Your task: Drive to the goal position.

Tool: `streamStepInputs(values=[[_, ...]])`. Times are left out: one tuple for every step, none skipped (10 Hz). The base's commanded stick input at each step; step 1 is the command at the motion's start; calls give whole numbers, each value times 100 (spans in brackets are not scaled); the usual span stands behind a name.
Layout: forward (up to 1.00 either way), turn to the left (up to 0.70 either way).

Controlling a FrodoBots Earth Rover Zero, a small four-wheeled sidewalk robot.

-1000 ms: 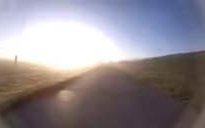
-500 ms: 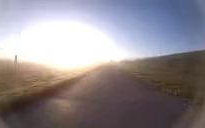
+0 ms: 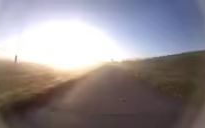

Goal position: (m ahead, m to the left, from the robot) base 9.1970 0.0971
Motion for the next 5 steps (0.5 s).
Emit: streamStepInputs(values=[[100,0],[100,0],[100,0],[100,0],[100,0]])
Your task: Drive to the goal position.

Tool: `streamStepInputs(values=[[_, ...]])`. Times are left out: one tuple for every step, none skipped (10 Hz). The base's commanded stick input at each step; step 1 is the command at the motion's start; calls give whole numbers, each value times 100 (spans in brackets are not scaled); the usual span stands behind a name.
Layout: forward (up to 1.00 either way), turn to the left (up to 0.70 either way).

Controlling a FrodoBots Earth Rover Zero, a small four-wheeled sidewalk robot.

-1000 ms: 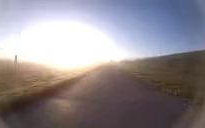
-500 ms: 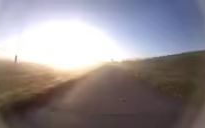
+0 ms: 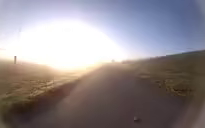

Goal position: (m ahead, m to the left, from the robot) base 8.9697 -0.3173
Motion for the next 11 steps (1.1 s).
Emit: streamStepInputs(values=[[100,0],[100,0],[100,0],[100,0],[100,0],[100,0],[100,0],[100,0],[100,0],[100,0],[100,-40]])
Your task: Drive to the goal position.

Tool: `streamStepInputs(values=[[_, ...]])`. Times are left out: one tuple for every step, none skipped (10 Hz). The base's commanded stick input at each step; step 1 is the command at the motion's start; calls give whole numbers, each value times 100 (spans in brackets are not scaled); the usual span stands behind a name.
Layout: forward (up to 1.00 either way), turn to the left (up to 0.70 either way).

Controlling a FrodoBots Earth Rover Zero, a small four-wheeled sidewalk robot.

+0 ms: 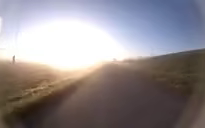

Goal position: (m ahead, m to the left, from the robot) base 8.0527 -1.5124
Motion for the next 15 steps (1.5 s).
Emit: streamStepInputs(values=[[100,-40],[100,0],[100,0],[100,0],[100,0],[100,0],[100,0],[100,0],[100,0],[100,0],[100,0],[100,0],[100,0],[100,0],[100,0]])
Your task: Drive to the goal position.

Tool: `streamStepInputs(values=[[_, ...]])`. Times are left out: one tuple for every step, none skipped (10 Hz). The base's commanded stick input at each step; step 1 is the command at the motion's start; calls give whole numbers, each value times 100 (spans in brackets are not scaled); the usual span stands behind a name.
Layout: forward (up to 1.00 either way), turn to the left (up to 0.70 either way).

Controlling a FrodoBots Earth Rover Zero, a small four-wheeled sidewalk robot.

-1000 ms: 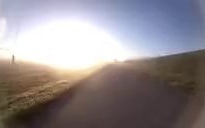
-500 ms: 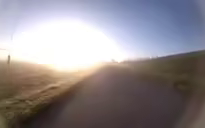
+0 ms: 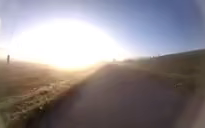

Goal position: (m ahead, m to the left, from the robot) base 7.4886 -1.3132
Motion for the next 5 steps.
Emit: streamStepInputs(values=[[100,0],[100,0],[100,0],[100,0],[100,-40]])
